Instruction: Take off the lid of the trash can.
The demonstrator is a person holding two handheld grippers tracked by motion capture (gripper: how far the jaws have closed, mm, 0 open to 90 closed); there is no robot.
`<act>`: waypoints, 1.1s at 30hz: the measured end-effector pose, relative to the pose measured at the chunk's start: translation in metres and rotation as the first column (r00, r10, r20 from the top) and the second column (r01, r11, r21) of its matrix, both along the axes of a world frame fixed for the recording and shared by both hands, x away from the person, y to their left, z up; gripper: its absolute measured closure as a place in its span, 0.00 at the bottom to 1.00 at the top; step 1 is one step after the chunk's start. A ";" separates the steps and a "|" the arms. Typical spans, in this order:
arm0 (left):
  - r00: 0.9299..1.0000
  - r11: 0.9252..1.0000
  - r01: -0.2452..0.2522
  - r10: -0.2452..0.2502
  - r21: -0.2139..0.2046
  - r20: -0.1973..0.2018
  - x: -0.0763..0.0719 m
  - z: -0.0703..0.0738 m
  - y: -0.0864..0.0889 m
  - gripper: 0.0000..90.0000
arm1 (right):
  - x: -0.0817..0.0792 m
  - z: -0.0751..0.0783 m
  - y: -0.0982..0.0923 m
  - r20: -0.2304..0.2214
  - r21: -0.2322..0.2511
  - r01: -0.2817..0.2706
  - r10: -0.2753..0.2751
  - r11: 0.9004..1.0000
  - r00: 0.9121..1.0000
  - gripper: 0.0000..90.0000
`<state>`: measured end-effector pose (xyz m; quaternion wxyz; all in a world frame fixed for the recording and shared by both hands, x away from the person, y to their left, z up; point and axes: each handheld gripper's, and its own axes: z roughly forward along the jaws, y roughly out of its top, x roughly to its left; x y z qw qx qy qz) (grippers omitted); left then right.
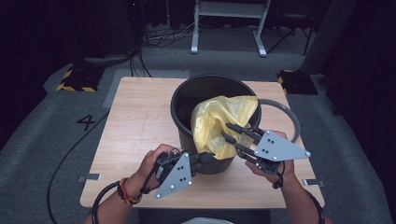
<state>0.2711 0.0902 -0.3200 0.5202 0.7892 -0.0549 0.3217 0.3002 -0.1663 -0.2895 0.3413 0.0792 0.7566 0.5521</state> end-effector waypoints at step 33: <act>0.941 0.942 -0.180 0.080 -0.284 -0.329 0.062 0.057 0.020 0.46 | -0.005 -0.021 -0.019 0.069 0.099 -0.088 0.082 0.991 0.994 1.00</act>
